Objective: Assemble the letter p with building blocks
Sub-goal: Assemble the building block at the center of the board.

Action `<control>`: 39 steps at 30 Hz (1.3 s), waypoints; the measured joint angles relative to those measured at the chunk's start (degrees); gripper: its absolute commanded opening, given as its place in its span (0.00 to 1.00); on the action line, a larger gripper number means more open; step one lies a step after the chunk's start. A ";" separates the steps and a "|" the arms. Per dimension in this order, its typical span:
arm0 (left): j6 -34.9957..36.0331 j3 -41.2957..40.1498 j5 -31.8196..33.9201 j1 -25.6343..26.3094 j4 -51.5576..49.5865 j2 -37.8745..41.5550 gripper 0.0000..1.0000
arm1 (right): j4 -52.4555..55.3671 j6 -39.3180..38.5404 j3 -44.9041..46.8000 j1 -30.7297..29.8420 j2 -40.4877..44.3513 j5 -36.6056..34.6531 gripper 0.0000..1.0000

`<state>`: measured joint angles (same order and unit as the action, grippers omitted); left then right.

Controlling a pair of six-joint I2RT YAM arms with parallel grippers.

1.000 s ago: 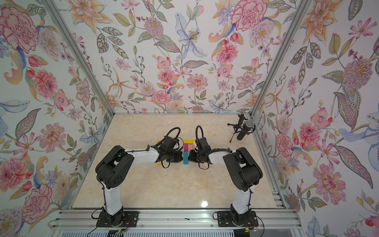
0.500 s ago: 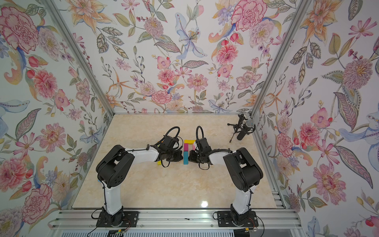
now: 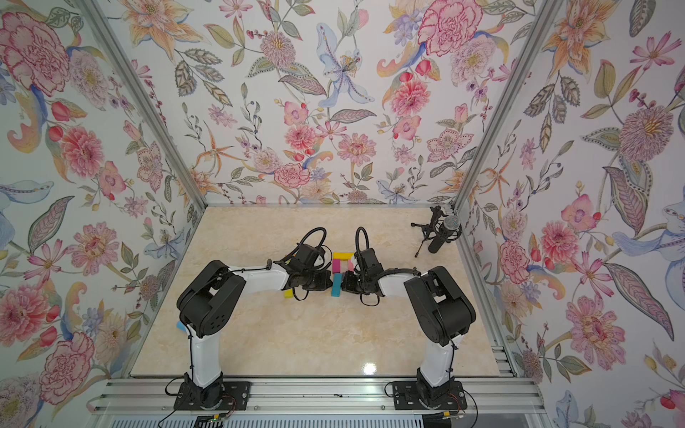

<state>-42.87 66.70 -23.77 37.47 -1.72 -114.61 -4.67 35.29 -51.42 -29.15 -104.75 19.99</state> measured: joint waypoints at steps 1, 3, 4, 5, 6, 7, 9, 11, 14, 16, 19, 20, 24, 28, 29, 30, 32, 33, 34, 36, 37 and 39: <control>0.00 0.00 0.00 0.00 0.00 0.00 0.00 | 0.13 -0.07 -0.04 0.00 0.00 0.02 0.00; 0.00 -0.07 0.00 0.04 0.07 0.00 0.00 | 0.59 -0.15 -0.42 0.00 -0.11 0.02 0.00; 0.00 -0.07 0.00 0.04 0.09 0.00 0.00 | 0.94 -0.17 -0.68 0.02 -0.24 0.07 0.00; 0.00 -0.11 0.00 0.07 0.13 0.00 0.00 | 1.03 -0.20 -0.90 0.11 -0.37 0.04 0.00; 0.00 -0.22 0.00 0.09 0.31 0.02 0.00 | 1.14 -0.26 -1.05 0.20 -0.48 0.11 0.00; 0.00 -0.28 0.00 0.09 0.44 0.02 0.00 | 1.16 -0.37 -1.29 0.31 -0.66 0.17 0.00; 0.00 -0.31 0.00 0.09 0.50 0.02 0.00 | 1.29 -0.44 -1.68 0.42 -0.92 0.20 0.00; 0.00 -0.31 0.00 0.09 0.50 0.02 0.00 | 1.44 -0.55 -1.86 0.42 -1.03 0.17 0.00; -0.02 -0.33 0.00 0.09 0.52 0.04 0.00 | 1.44 -0.57 -1.86 0.42 -1.03 0.15 0.00; -0.04 -0.35 -0.02 0.09 0.59 0.04 0.00 | 1.44 -0.57 -1.86 0.44 -1.05 0.17 0.00; -0.07 -0.44 -0.02 0.09 0.74 0.07 0.00 | 1.49 -0.57 -1.90 0.52 -1.11 0.26 0.00; -0.07 -0.44 -0.02 0.09 0.76 0.07 0.00 | 1.46 -0.57 -1.92 0.52 -1.14 0.26 0.00; -0.04 -0.44 -0.02 0.09 0.76 0.07 0.00 | 1.57 -0.57 -2.27 0.66 -1.36 0.24 0.00; -0.04 -0.44 0.02 0.15 0.76 0.07 0.00 | 1.73 -0.59 -2.45 0.63 -1.42 0.24 0.00; -0.04 -0.44 0.02 0.15 0.76 0.07 0.00 | 1.88 -0.57 -2.58 0.63 -1.46 0.22 0.00; -0.04 -0.44 0.02 0.15 0.76 0.07 0.00 | 1.88 -0.57 -2.60 0.66 -1.53 0.22 0.00; -0.04 -0.44 0.02 0.15 0.76 0.07 0.00 | 1.88 -0.57 -2.62 0.68 -1.55 0.26 0.00; -0.04 -0.44 0.02 0.15 0.76 0.07 0.00 | 1.90 -0.57 -2.64 0.68 -1.55 0.24 0.00; -0.04 -0.44 0.02 0.15 0.76 0.07 0.00 | 1.90 -0.57 -2.64 0.68 -1.55 0.26 0.00; -0.04 -0.44 0.02 0.15 0.76 0.09 0.00 | 1.90 -0.59 -2.64 0.68 -1.55 0.26 0.00; -0.04 -0.44 0.02 0.15 0.76 0.09 0.00 | 1.90 -0.57 -2.64 0.68 -1.55 0.24 0.00; -0.04 -0.44 0.02 0.15 0.76 0.09 0.00 | 1.90 -0.59 -2.64 0.68 -1.55 0.26 0.00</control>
<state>-42.92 66.26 -23.75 37.63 -0.95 -114.52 -2.76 34.70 -54.06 -28.47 -106.30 20.25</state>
